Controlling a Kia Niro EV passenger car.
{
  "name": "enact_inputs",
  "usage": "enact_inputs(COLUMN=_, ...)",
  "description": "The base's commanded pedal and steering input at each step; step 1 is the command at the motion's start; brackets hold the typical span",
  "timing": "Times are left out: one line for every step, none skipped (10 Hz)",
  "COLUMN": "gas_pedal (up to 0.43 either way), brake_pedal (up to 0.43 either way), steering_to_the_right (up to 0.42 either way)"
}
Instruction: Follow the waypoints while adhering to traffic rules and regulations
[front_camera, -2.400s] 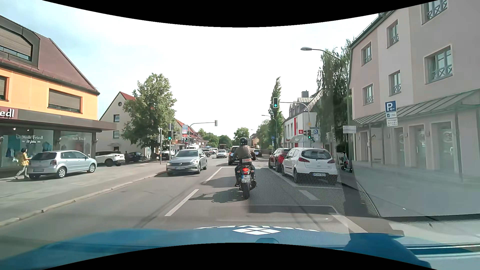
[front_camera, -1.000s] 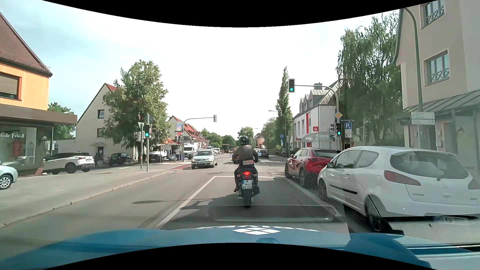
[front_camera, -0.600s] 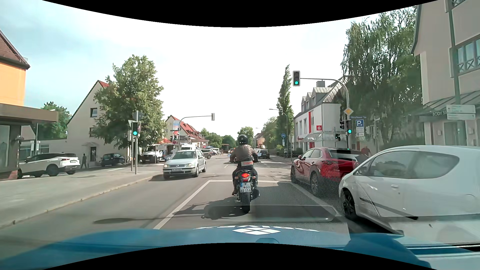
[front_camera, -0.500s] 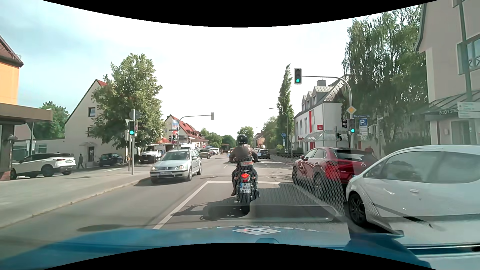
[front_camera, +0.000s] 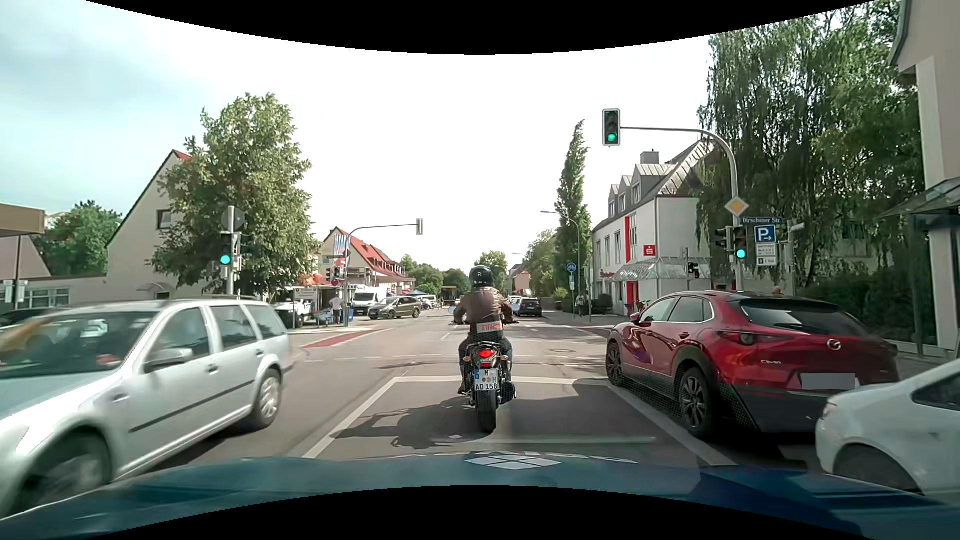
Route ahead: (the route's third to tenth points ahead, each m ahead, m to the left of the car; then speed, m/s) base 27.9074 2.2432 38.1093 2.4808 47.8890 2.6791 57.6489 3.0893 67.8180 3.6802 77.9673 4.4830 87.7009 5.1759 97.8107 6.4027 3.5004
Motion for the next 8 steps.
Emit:
enact_inputs(gas_pedal=0.000, brake_pedal=0.220, steering_to_the_right=-0.006)
enact_inputs(gas_pedal=0.000, brake_pedal=0.122, steering_to_the_right=-0.006)
enact_inputs(gas_pedal=0.000, brake_pedal=0.000, steering_to_the_right=-0.006)
enact_inputs(gas_pedal=0.000, brake_pedal=0.000, steering_to_the_right=-0.007)
enact_inputs(gas_pedal=0.000, brake_pedal=0.000, steering_to_the_right=-0.009)
enact_inputs(gas_pedal=0.000, brake_pedal=0.000, steering_to_the_right=-0.010)
enact_inputs(gas_pedal=0.067, brake_pedal=0.000, steering_to_the_right=-0.010)
enact_inputs(gas_pedal=0.130, brake_pedal=0.000, steering_to_the_right=-0.010)
